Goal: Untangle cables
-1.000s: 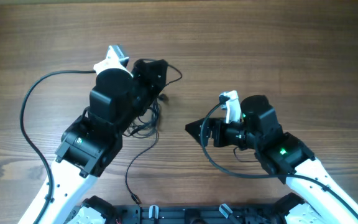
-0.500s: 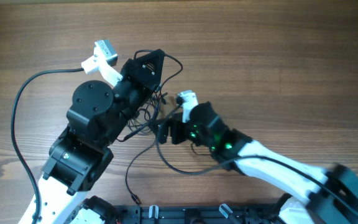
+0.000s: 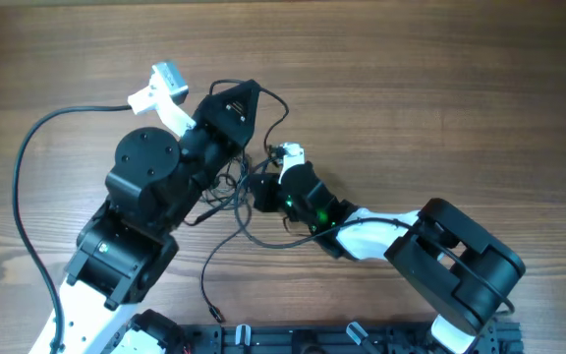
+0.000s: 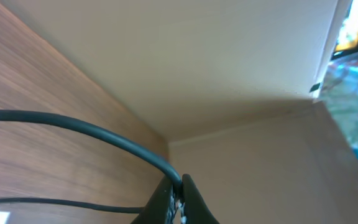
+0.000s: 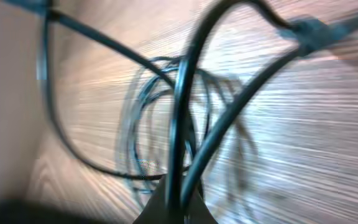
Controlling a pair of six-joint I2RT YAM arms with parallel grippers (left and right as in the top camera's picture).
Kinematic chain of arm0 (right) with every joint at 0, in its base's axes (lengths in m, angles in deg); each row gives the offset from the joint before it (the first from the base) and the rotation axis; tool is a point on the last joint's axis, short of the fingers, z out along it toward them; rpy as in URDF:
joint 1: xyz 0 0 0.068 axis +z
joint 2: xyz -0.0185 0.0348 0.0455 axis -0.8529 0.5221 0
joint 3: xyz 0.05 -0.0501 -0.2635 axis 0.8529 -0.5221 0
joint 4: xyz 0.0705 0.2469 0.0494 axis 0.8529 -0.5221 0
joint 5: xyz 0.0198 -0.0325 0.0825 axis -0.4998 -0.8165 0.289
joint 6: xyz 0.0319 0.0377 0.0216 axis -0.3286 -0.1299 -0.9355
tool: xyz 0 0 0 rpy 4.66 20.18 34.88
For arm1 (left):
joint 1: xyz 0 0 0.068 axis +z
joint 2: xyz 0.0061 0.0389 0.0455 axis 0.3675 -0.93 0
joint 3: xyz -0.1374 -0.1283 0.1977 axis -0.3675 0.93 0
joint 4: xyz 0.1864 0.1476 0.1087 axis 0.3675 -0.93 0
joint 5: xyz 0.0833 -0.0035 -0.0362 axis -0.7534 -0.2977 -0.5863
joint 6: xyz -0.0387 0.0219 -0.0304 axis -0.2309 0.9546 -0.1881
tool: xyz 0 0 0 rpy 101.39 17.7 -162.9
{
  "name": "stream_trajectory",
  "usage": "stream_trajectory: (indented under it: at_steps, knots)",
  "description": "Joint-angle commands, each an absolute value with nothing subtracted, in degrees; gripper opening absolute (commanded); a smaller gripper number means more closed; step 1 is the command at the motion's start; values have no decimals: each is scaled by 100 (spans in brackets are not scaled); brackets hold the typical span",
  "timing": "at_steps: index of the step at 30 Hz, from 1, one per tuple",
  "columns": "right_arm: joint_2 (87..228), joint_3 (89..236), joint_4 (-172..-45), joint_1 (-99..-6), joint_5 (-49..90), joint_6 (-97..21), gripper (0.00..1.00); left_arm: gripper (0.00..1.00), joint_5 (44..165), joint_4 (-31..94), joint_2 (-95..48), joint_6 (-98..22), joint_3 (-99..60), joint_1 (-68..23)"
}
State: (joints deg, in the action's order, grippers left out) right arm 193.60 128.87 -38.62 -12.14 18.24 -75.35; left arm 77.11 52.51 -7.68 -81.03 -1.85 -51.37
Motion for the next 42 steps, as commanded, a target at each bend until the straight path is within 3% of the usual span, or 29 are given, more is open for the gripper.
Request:
stream_trajectory:
  at_steps: [1, 6, 9, 14, 21, 26, 33, 34, 36, 37, 39, 40, 42]
  knots:
    - [18724, 12981, -4905, -1679, 1938, -7432, 4, 4, 7593, 5043, -304, -7578, -273, -4820]
    - [17080, 12981, -7462, -2643, 1378, -6208, 5, 4, 7586, 4663, 222, -7428, -273, -4138]
    - [16167, 12981, -8913, -3294, 226, -6138, 5, 4, 7586, 4396, 380, -7428, -273, -3727]
    - [15364, 12981, -10234, -4507, -528, -6018, 4, 4, 7586, 4189, 397, -7423, -273, -3185]
    - [15380, 12978, -10592, -5863, -307, -5887, 5, 4, 7147, 3948, 397, -6829, -273, -2186]
    - [15380, 12976, -10594, -6199, -93, -5863, 5, 4, 6987, 3489, 397, -6833, -273, -1294]
    - [15378, 12976, -10166, -6193, 2244, -4942, 5, 4, 7901, 2846, 233, -6853, -271, -982]
    - [15380, 12976, -9969, -6193, 2384, -5006, 9, 4, 8419, 2772, 78, -6853, -271, -982]
    - [15378, 12976, -9919, -6193, 2377, -5165, 30, 8, 9101, 2715, -129, -6851, -271, -984]
    - [15380, 12976, -9923, -6193, 2377, -5179, 47, 11, 9429, 2680, -241, -6851, -271, -984]
    - [15380, 12976, -9987, -6193, 2377, -5174, 100, 25, 10119, 2584, -551, -6851, -271, -988]
    - [15380, 12976, -10030, -6193, 2375, -5174, 100, 31, 10360, 2540, -713, -6851, -271, -1017]
    - [15380, 12976, -10098, -6193, 2375, -5176, 100, 56, 10716, 2471, -1115, -6851, -271, -1209]
